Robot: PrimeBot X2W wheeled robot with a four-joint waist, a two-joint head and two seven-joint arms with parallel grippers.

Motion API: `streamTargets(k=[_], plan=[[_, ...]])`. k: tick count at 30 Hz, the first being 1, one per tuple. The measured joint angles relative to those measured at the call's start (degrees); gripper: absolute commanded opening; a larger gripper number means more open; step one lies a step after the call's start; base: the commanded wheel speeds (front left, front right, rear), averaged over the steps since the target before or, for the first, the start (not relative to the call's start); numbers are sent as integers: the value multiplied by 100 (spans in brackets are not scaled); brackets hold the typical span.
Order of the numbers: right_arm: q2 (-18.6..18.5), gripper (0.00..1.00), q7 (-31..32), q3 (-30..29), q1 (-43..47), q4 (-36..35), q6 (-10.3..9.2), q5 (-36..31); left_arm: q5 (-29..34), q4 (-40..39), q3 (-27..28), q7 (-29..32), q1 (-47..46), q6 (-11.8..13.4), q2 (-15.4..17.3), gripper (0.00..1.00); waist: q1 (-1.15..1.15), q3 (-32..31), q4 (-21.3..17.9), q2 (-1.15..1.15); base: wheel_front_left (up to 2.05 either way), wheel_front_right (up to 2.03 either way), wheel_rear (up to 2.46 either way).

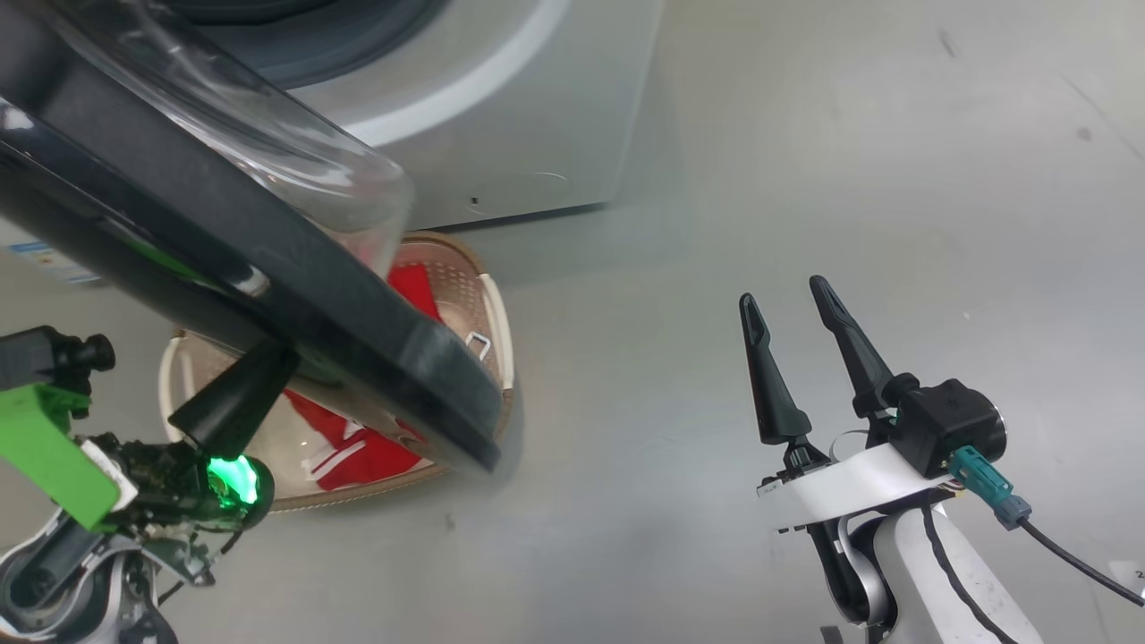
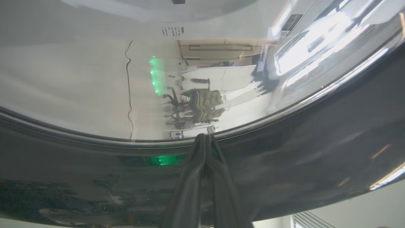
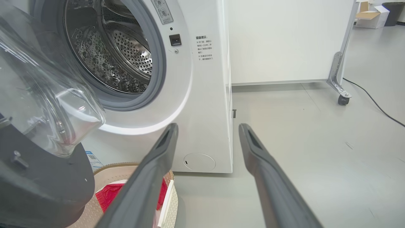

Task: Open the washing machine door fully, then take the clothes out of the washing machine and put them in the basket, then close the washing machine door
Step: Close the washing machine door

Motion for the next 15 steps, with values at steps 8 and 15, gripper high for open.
streamTargets(k=[8, 15], plan=[[3, 100, -1, 100, -75, -38, -97, 110, 49, 382, 77, -185, -581, -1, 3, 0, 0, 166, -603, 0, 0, 0, 0], [4, 100, -1, 182, -188, -127, -149, 283, 136, 700, 188, -391, -1225, 32, 68, 0, 0, 359, -955, 0, 0, 0, 0]])
